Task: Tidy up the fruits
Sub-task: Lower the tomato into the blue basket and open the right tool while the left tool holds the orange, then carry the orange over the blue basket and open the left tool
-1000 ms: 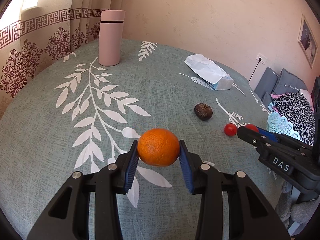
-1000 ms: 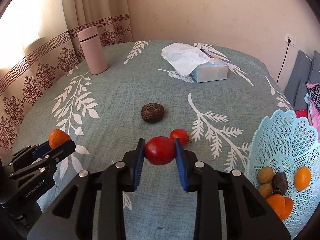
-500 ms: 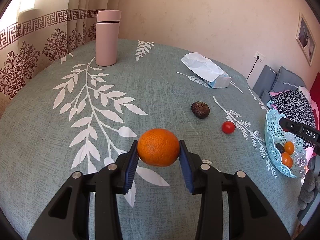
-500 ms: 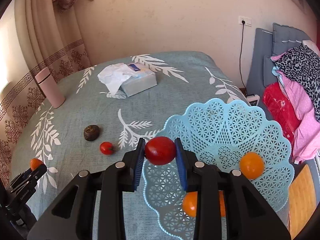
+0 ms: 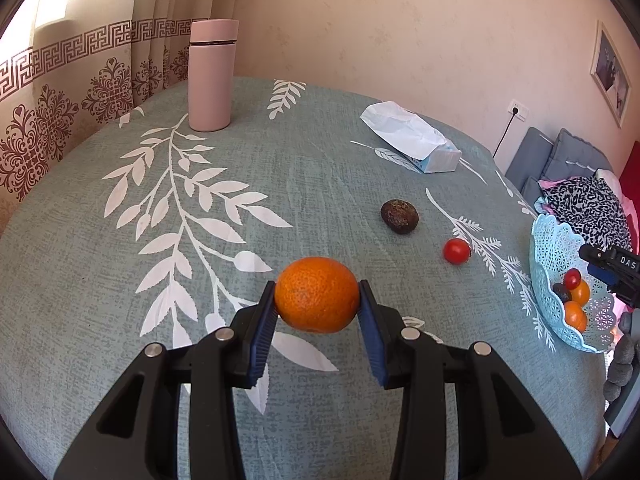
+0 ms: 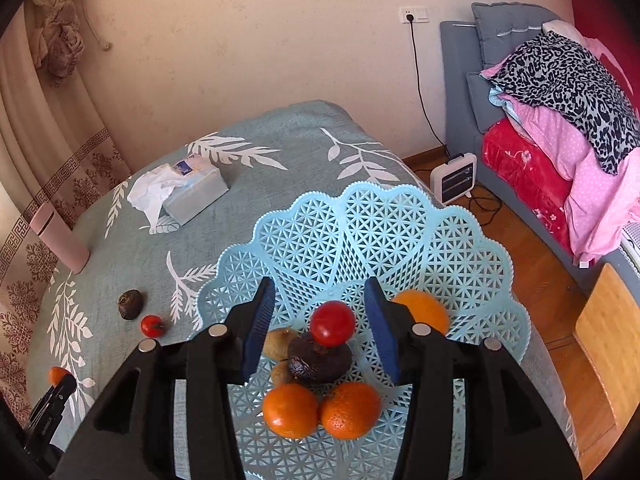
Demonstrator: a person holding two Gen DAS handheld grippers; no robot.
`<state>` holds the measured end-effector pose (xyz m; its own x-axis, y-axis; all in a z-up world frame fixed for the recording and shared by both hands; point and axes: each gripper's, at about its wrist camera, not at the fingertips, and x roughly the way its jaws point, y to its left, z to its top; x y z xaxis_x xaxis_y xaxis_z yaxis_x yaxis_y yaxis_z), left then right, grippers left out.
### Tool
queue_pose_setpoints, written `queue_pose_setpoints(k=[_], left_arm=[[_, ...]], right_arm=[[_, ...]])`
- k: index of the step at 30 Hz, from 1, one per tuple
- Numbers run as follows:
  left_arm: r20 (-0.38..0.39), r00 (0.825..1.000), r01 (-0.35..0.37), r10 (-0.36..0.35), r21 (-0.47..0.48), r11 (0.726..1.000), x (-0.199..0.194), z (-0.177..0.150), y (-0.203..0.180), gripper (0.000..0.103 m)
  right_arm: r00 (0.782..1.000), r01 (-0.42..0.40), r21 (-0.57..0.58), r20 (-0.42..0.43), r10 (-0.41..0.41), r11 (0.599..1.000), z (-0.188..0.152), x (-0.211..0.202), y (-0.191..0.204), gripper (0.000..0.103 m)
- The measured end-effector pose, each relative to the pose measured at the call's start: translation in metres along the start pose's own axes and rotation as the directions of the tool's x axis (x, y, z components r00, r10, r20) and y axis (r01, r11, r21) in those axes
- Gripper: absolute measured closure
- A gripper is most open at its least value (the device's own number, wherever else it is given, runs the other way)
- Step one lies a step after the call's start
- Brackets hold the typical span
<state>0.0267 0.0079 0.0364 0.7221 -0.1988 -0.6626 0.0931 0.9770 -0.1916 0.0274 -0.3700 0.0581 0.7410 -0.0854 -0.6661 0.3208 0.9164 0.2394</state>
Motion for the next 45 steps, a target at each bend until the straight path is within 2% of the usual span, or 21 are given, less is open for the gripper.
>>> queue_pose_setpoints(k=[7, 12, 19, 22, 32, 45], left_arm=[[-0.001, 1.000, 0.006, -0.006, 0.013, 1.000, 0.002, 0.000, -0.004, 0.063], [-0.002, 1.000, 0.014, -0.014, 0.059, 0.998, 0.000, 0.001, -0.015, 0.063], [-0.021, 0.997, 0.080, -0.078, 0.140, 0.987, -0.004, 0.005, -0.047, 0.063], [-0.026, 0.993, 0.119, -0.116, 0.196, 0.973, -0.004, 0.006, -0.067, 0.063], [-0.095, 0.955, 0.296, -0.281, 0.276, 0.914, 0.002, 0.016, -0.135, 0.063], [-0.134, 0.924, 0.383, -0.359, 0.336, 0.860, 0.015, 0.010, -0.203, 0.063]], right_arm=[[0.989, 0.107, -0.010, 0.106, -0.105, 0.994, -0.017, -0.019, -0.014, 0.053], [0.966, 0.176, 0.023, 0.189, -0.178, 0.984, -0.027, -0.029, -0.028, 0.053], [0.929, 0.217, 0.062, 0.293, -0.226, 0.974, -0.029, -0.045, -0.033, 0.052], [0.922, 0.222, 0.097, 0.303, -0.242, 0.970, -0.031, -0.046, -0.038, 0.046], [0.926, 0.218, 0.109, 0.290, -0.240, 0.970, -0.035, -0.039, -0.040, 0.045], [0.927, 0.209, 0.127, 0.289, -0.238, 0.970, -0.037, -0.039, -0.042, 0.044]])
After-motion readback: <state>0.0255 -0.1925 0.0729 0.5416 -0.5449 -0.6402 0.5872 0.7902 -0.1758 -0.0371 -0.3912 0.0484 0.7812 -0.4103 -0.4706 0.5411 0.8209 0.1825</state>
